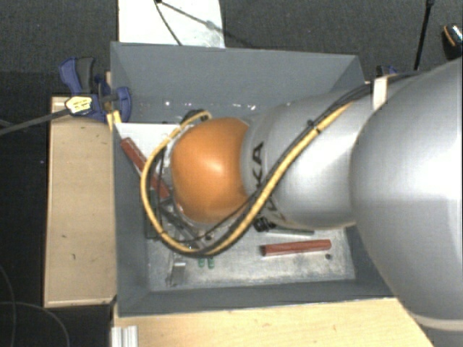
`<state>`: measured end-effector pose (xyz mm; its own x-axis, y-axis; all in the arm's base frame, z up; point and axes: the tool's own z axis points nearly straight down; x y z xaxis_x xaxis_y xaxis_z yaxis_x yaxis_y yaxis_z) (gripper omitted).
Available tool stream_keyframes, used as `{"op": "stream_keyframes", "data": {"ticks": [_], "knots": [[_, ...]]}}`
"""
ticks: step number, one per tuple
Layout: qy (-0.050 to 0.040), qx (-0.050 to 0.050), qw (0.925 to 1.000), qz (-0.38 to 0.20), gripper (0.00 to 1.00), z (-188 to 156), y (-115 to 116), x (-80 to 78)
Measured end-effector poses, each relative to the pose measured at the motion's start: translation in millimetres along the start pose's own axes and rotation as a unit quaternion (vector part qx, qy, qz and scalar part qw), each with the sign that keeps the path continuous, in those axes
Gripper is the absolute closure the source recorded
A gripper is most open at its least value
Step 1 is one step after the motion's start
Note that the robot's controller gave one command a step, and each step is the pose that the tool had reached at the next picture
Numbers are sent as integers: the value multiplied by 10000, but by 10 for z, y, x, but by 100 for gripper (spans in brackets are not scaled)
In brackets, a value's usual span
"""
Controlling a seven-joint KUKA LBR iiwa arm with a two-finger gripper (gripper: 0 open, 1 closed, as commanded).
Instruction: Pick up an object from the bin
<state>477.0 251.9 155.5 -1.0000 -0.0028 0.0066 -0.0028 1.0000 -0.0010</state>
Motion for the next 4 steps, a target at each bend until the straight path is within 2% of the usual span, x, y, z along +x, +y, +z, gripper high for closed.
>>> {"op": "stream_keyframes", "data": {"ticks": [1,2,3,4], "knots": [[-18,17,9974,725,0,884,-855,-710],[-82,4,9994,333,0,-45,-1984,-1055],[-9,-1,9970,-774,0,792,-2322,-470],[-36,-8,9972,-743,100,770,-2309,-491]]}}
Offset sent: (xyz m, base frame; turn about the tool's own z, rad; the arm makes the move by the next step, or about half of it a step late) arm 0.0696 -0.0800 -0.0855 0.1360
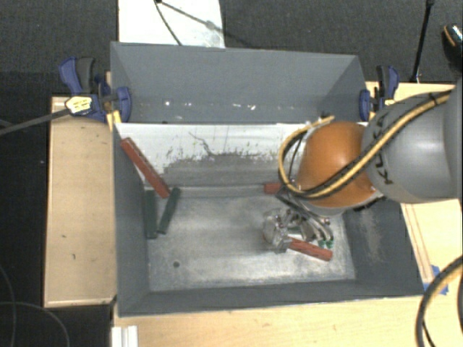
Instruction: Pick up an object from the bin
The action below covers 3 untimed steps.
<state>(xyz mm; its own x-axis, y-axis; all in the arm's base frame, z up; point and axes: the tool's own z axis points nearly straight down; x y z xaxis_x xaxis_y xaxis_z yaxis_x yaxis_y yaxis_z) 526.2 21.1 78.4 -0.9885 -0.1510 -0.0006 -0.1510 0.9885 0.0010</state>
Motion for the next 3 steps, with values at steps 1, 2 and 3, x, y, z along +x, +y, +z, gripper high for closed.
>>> {"op": "stream_keyframes", "data": {"ticks": [1,2,3], "knots": [[2,-1,10000,23,0,0,0,0],[-24,18,10000,-49,0,79,-440,-326],[-12,2,10000,-34,100,71,-407,-318]]}}
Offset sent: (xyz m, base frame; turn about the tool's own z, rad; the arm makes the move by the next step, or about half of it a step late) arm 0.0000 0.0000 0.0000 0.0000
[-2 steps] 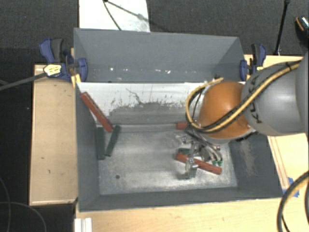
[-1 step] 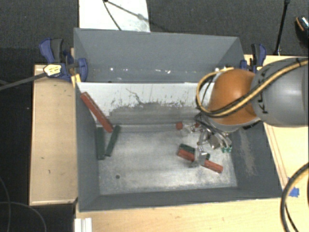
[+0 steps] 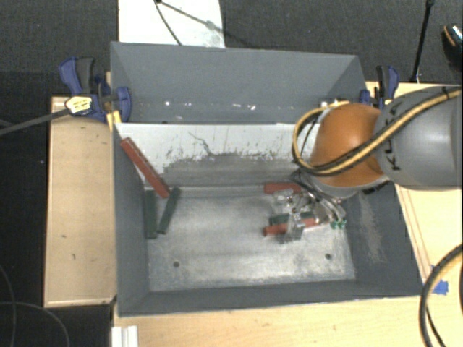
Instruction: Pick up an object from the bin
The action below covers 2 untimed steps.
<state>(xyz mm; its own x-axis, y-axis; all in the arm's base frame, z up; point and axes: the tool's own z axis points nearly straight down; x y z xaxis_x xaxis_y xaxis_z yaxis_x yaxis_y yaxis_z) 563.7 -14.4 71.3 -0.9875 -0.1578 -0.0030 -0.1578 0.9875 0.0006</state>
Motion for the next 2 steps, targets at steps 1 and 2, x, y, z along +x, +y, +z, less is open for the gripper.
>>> {"op": "stream_keyframes", "data": {"ticks": [1,2], "knots": [[-37,6,9996,288,100,-1079,43,-111],[-36,8,9993,379,100,-1633,1,-125]]}}
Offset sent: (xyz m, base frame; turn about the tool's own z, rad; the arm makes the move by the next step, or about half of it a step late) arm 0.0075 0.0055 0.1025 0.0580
